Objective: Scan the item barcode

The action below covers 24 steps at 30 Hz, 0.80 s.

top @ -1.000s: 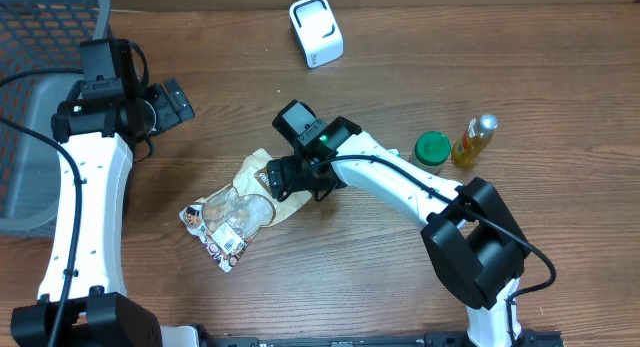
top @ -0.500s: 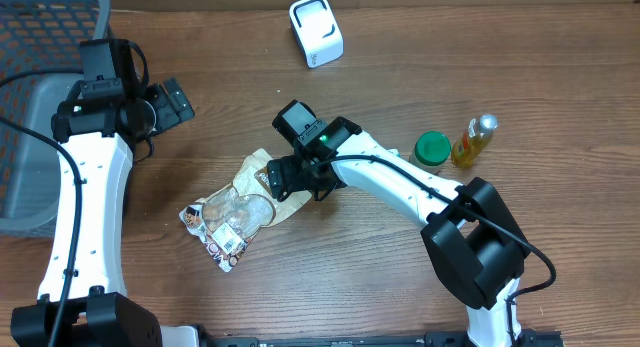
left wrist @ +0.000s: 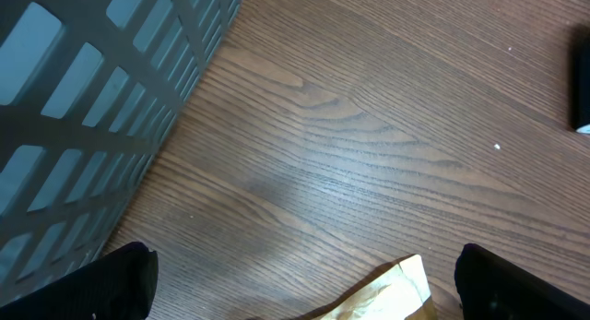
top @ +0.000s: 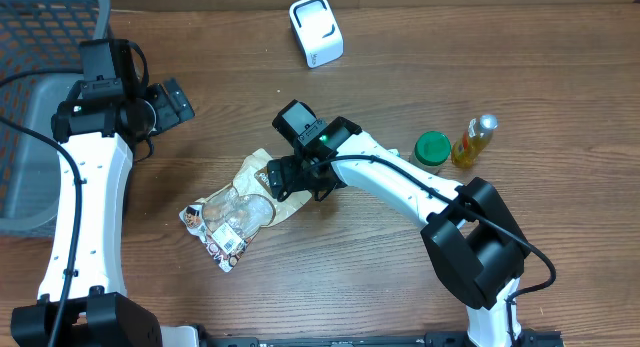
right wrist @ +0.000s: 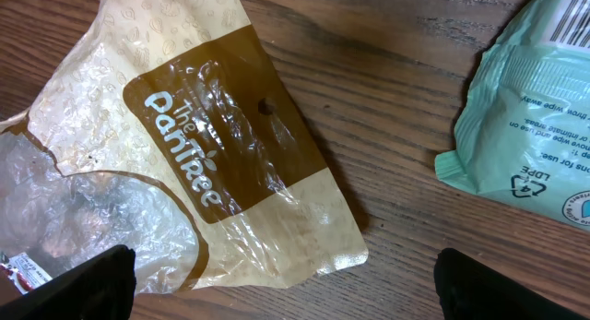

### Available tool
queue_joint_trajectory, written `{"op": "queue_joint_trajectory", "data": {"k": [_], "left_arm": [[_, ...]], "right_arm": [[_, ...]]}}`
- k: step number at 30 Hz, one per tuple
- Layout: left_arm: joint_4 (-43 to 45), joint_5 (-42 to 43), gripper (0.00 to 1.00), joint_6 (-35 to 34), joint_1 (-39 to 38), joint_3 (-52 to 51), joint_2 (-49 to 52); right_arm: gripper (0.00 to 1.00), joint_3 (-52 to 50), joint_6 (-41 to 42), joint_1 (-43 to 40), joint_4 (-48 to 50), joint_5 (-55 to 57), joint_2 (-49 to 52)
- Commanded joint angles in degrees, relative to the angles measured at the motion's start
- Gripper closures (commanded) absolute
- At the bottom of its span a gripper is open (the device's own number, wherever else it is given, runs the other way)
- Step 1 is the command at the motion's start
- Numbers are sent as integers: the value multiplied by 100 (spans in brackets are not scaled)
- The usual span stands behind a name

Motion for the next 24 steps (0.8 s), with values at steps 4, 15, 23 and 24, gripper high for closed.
{"op": "queue_joint_trajectory", "data": {"k": [4,15,23,24], "left_arm": [[15,13,0,20,48,44,26],[-1331,1624,45,-85,-122,-125,116],[-1241,1751,96,-153,-728,-737,118],[-1158,1749,96,-192,-778,-809,118]], "right_arm": [[0,111,-9,-15,15,59,-205],[0,111,-9,-15,216,59,-205],[51,114,-470,-15,968,-621,-201],[60,111,-501,4,970,-785,-201]]}}
